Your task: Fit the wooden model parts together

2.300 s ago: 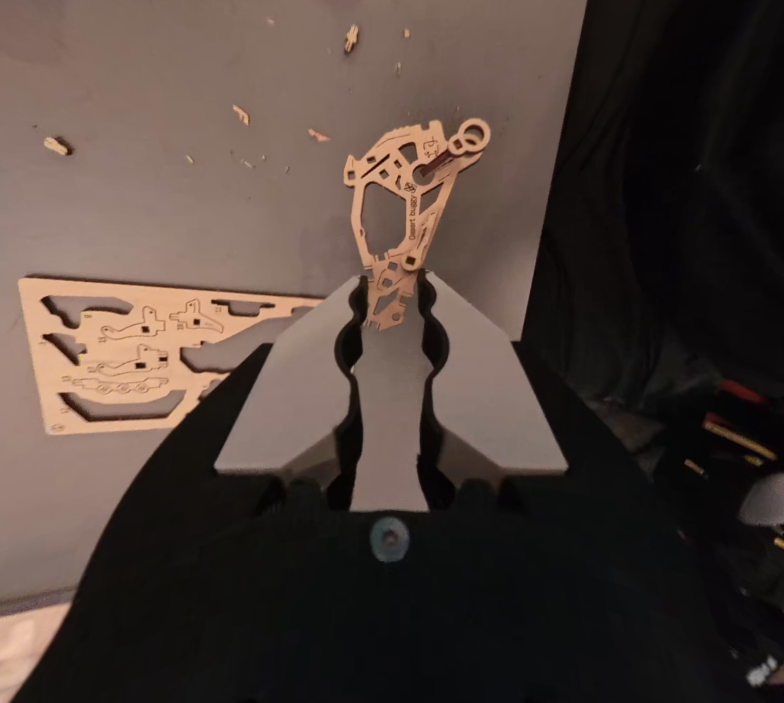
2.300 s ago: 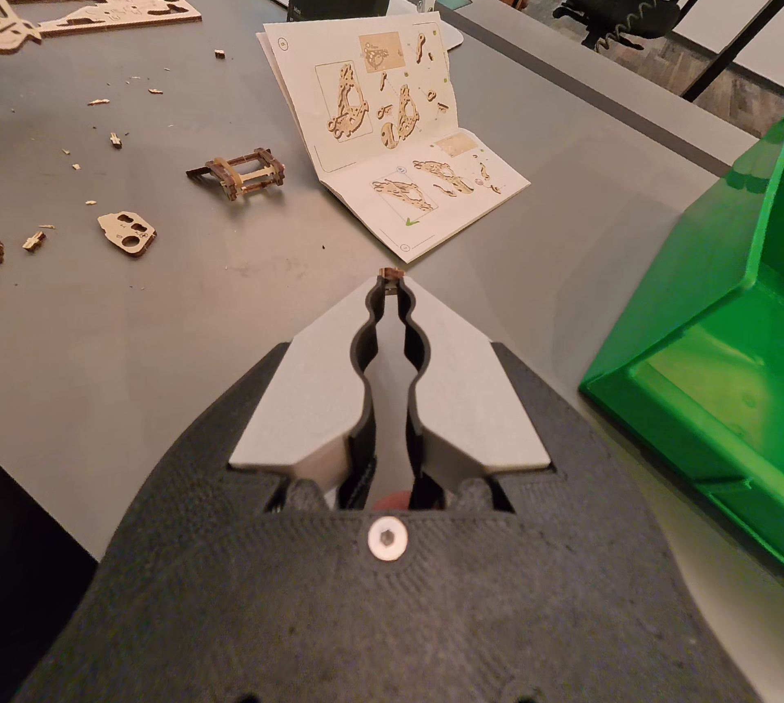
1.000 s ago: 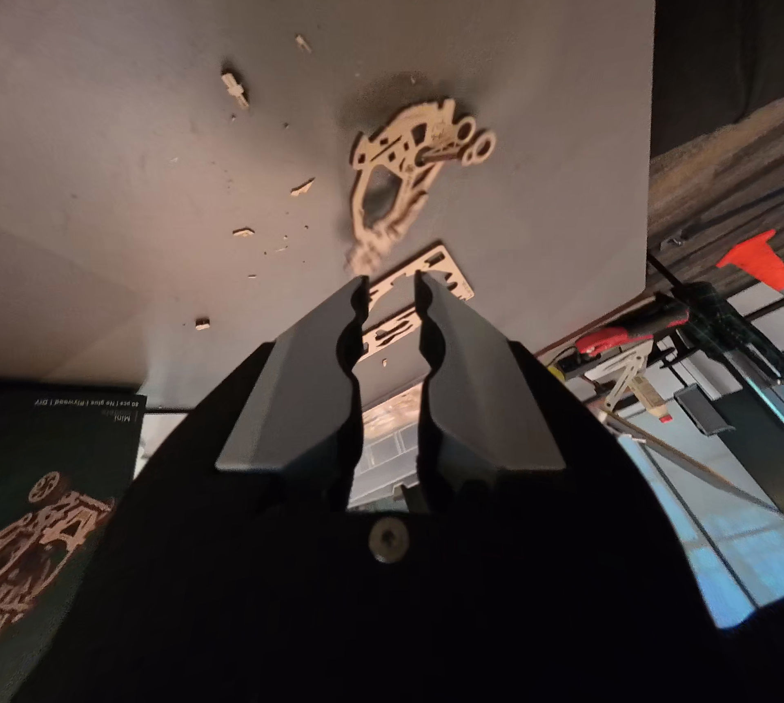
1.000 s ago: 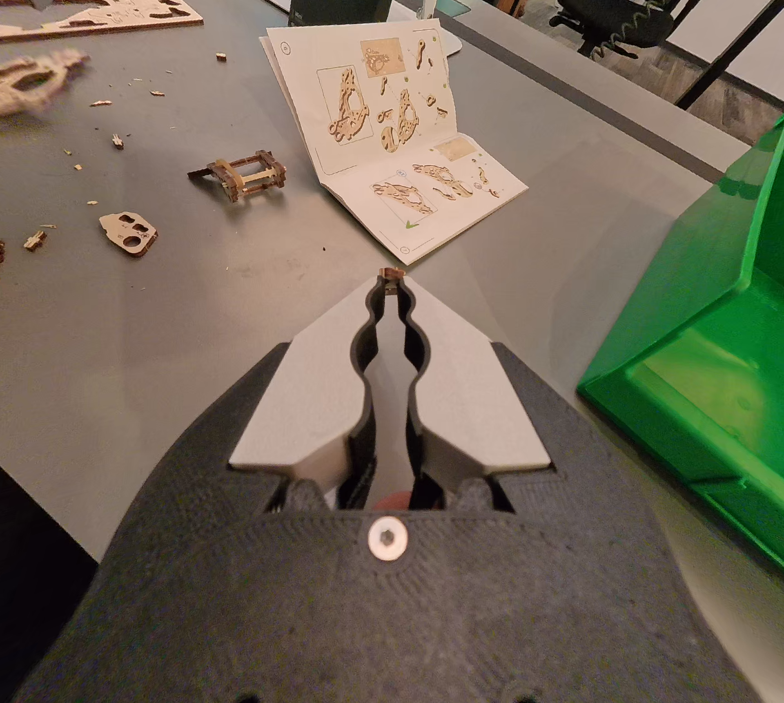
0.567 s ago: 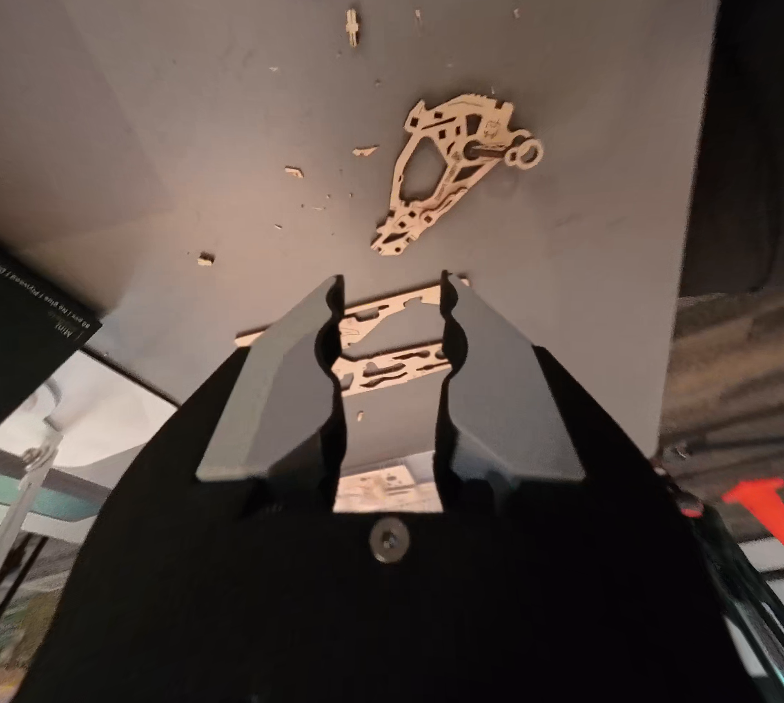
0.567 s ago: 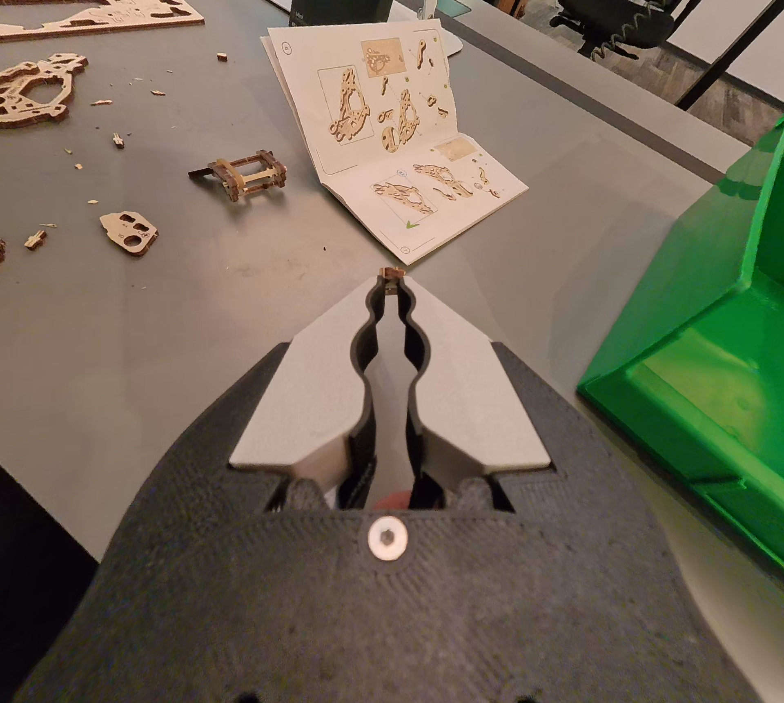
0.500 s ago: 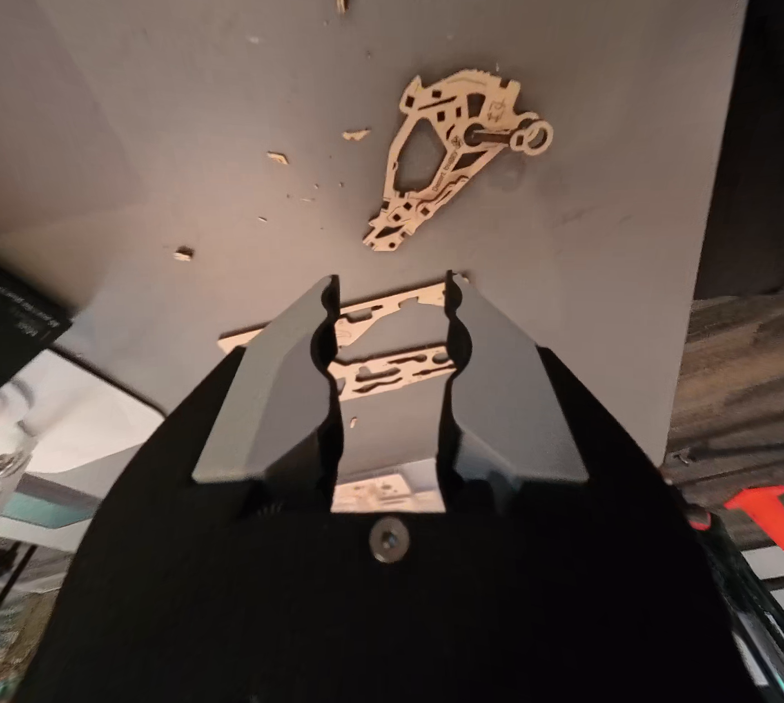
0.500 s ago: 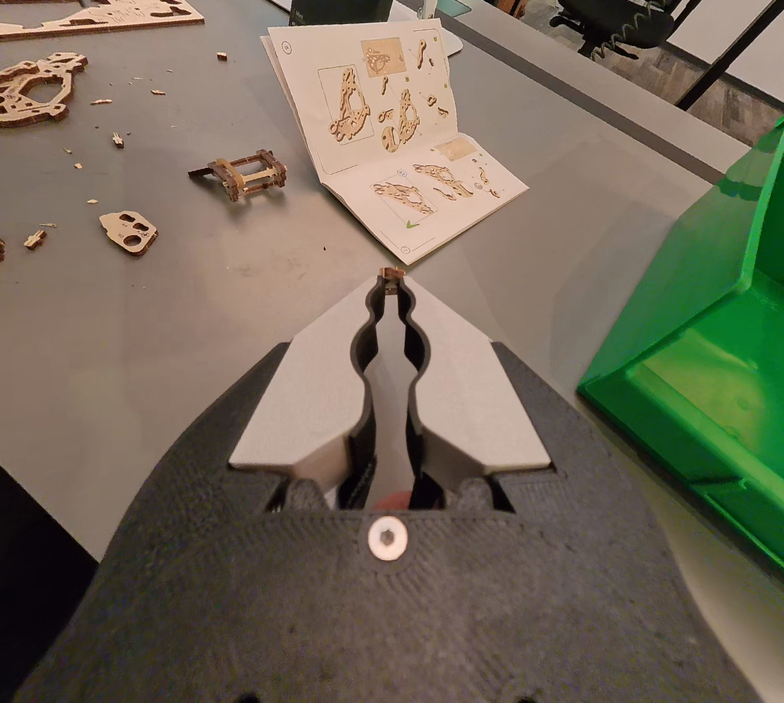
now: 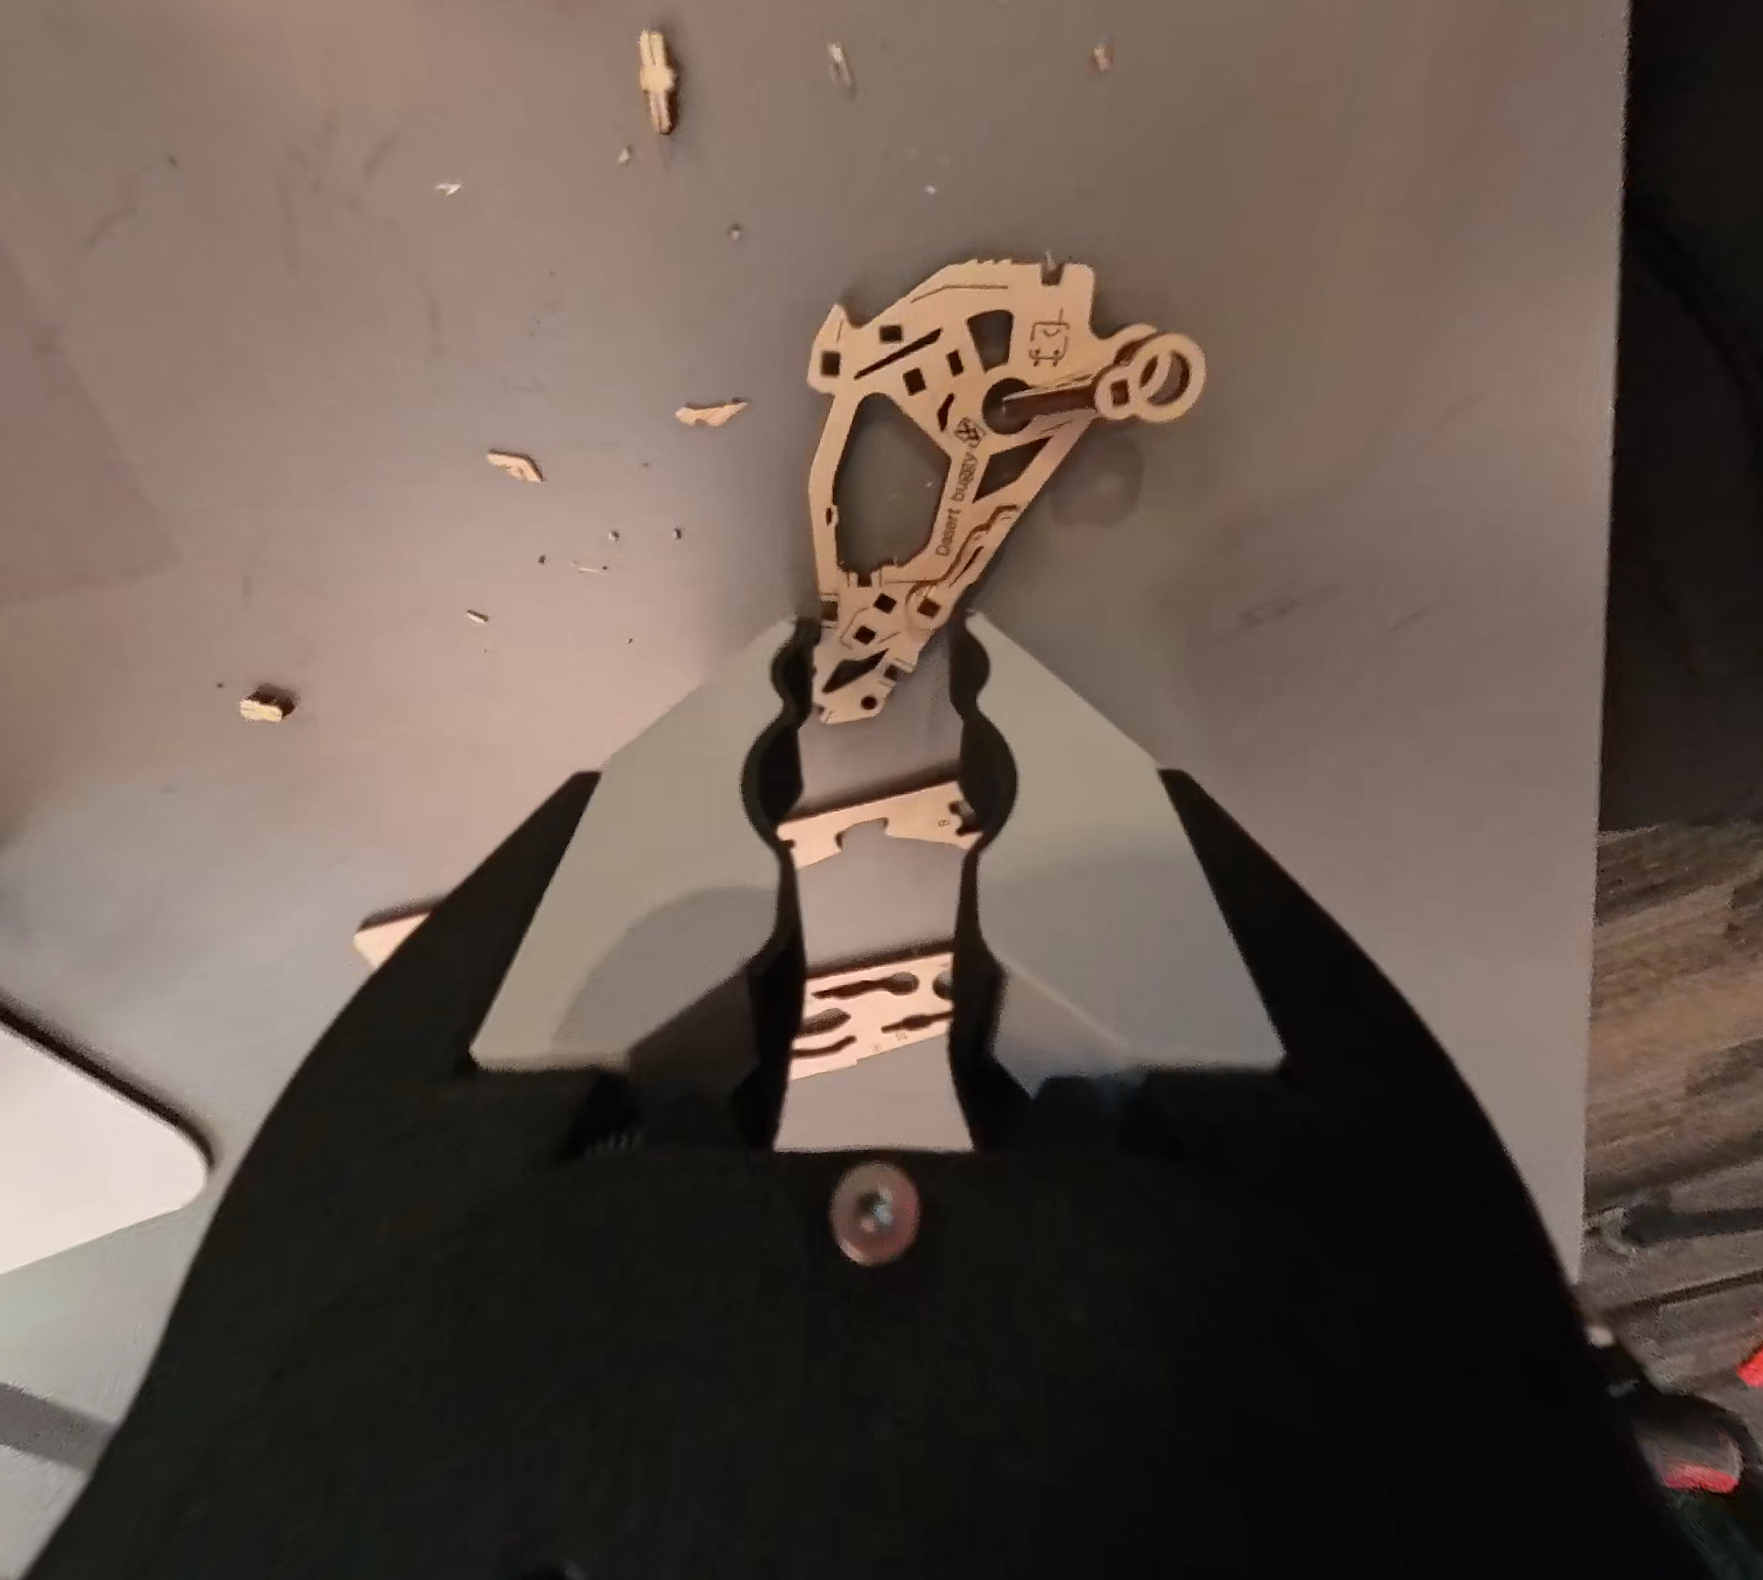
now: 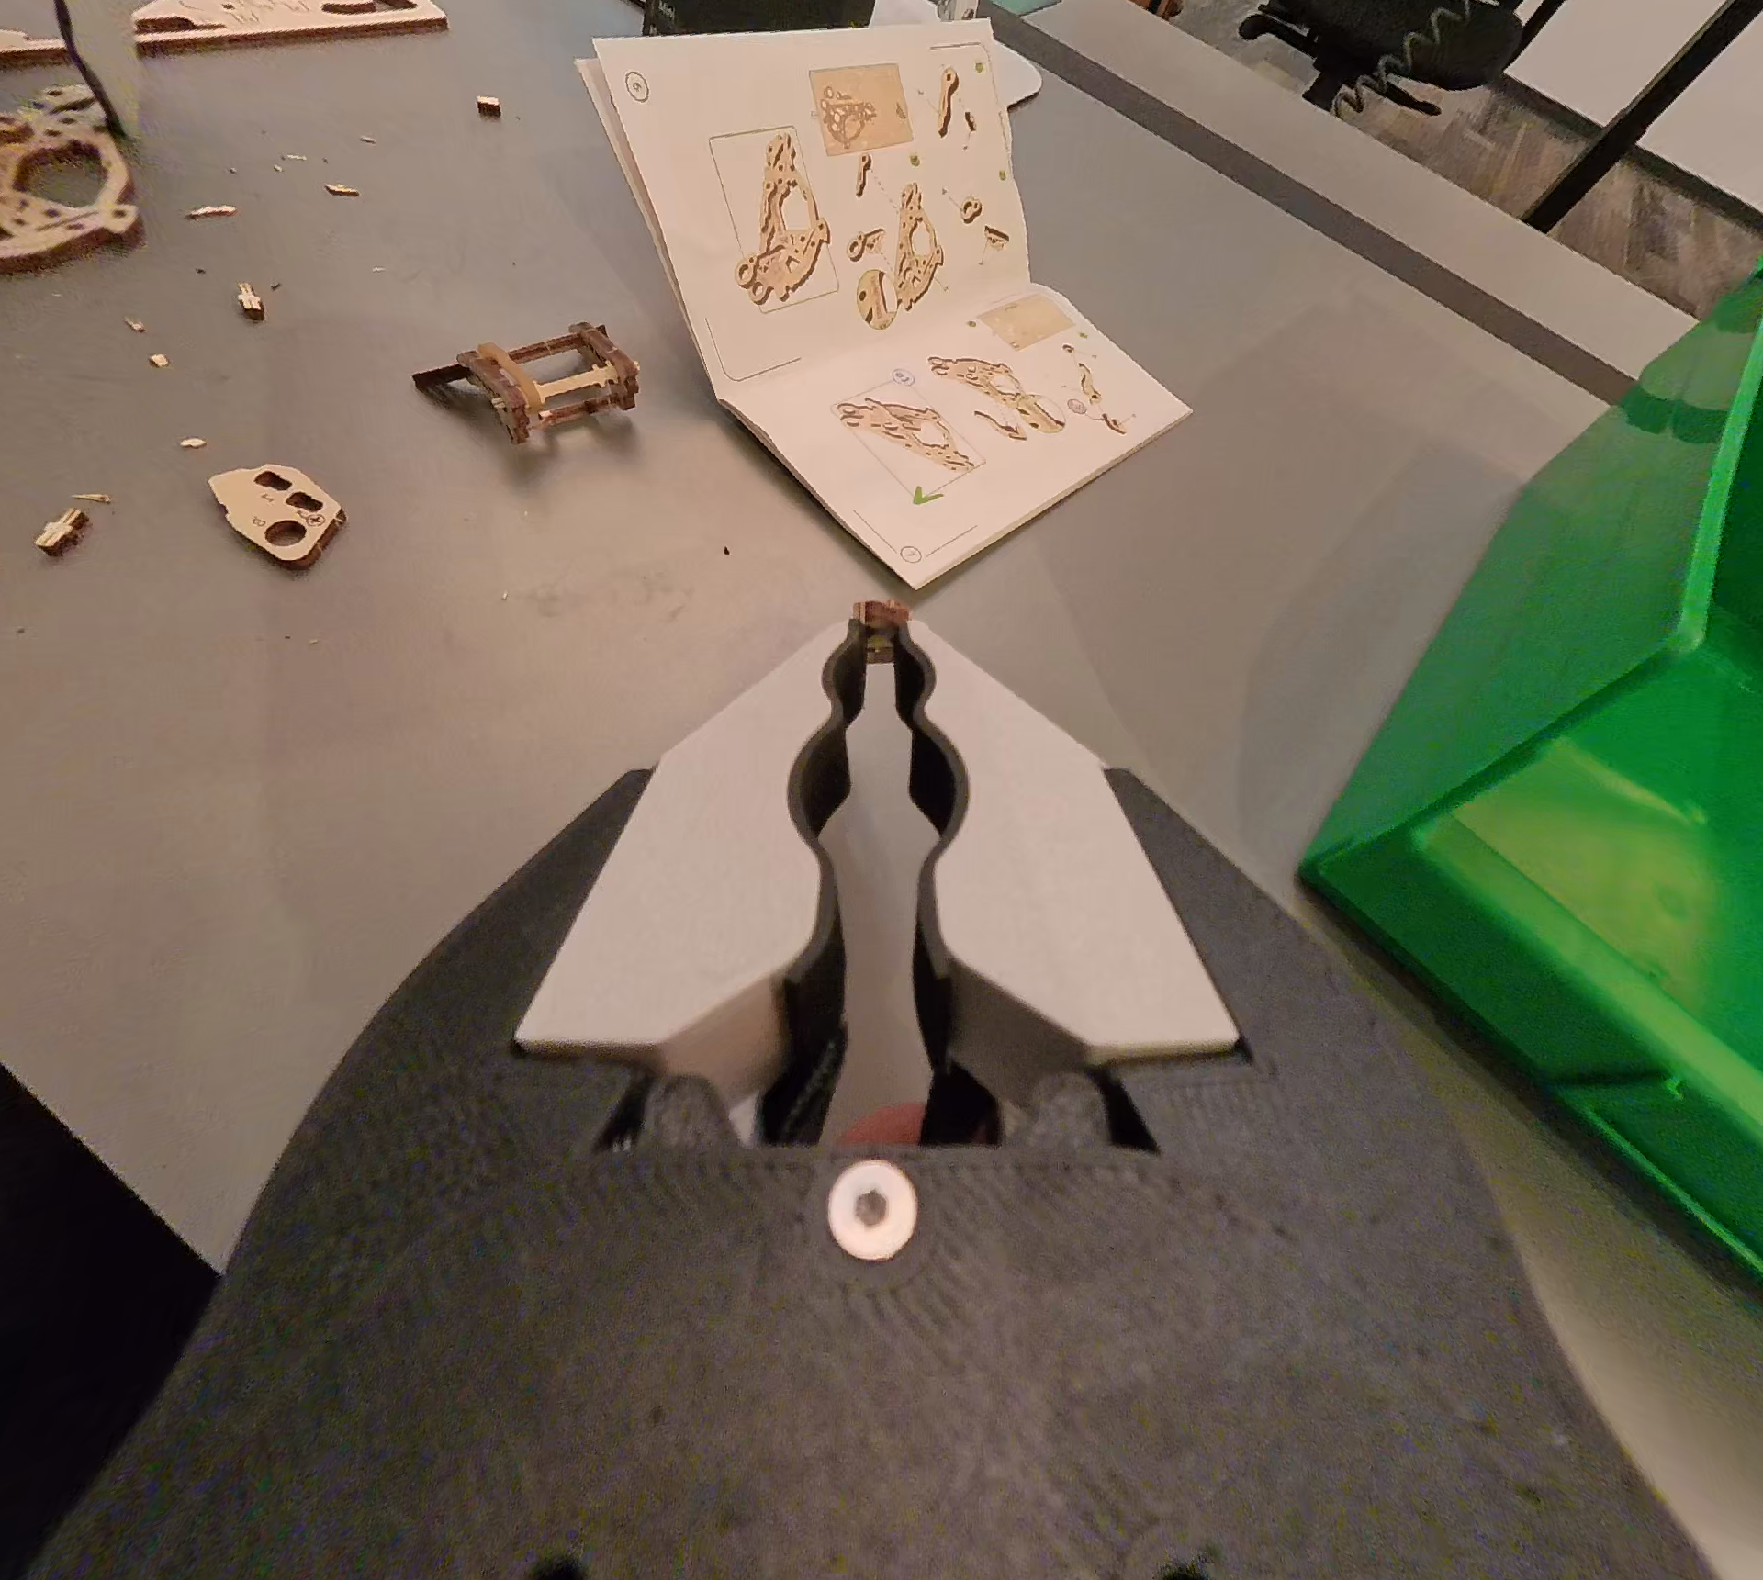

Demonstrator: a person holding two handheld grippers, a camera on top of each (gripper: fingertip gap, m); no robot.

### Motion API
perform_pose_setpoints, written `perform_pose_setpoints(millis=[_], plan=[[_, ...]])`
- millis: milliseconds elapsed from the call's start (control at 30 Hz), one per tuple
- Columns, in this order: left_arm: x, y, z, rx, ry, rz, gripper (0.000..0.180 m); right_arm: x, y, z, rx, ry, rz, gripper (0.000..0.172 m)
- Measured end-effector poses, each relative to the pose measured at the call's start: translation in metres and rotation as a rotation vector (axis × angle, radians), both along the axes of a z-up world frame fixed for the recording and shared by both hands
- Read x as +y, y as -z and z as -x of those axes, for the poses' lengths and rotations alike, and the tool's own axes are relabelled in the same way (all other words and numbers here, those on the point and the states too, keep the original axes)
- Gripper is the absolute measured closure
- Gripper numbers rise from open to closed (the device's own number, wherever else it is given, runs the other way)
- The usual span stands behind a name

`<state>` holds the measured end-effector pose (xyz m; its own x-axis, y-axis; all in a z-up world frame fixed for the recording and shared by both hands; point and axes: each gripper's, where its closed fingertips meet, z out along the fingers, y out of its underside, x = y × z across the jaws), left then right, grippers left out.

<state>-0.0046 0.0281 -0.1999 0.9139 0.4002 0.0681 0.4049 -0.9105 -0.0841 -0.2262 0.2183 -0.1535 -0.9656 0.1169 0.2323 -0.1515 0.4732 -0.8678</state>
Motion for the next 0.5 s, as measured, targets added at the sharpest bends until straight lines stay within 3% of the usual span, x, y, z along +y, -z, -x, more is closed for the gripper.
perform_pose_setpoints(millis=[33, 200, 400, 500], plan=[[0.0, 0.0, 0.0, 0.006, -0.02, 0.001, 0.155, 0.0, 0.0, 0.0, -0.001, -0.001, 0.0, 0.169], [0.003, 0.0, -0.006, 0.021, -0.14, 0.03, 0.157, 0.0, 0.001, 0.0, -0.001, -0.001, -0.005, 0.169], [0.021, -0.001, -0.013, 0.045, -0.421, -0.053, 0.157, 0.0, 0.002, 0.0, -0.001, 0.0, -0.011, 0.169], [0.022, -0.001, -0.015, 0.092, -0.514, -0.064, 0.148, 0.0, 0.002, 0.0, -0.001, 0.001, -0.015, 0.169]])
